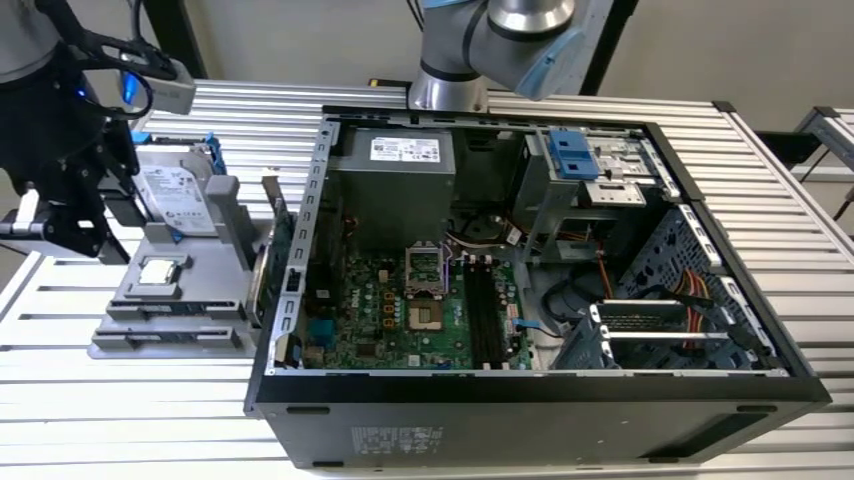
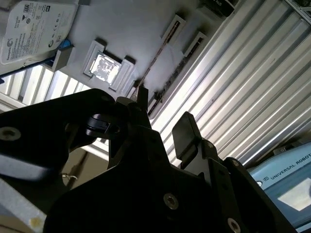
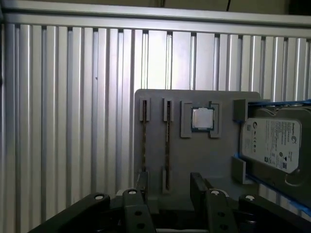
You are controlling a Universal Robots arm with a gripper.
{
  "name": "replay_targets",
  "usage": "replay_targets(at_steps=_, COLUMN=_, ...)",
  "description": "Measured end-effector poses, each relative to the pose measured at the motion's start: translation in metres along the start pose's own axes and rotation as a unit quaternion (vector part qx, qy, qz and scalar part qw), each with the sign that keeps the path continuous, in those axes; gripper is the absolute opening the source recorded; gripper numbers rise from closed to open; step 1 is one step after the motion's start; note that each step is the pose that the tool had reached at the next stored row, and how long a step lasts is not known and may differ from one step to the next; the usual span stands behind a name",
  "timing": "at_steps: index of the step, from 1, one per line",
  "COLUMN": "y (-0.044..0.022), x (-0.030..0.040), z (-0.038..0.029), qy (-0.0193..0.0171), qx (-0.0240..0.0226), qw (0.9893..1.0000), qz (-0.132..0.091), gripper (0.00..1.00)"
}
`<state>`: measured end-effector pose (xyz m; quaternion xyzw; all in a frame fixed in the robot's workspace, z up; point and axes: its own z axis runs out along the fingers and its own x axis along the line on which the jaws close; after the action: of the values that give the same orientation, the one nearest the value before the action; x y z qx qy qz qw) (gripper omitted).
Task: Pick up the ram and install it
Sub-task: 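Pick up the ram and move it above insertion slot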
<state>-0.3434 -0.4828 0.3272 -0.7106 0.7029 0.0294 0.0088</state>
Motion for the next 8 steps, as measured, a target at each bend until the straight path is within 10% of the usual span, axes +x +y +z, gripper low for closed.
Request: replay_targets(at_steps=8, y=-0.0003, x=0.0017, z=0.0112, qy=0.0005, qx=-0.0023, qw=1.0, qz=0.0, gripper=1.0)
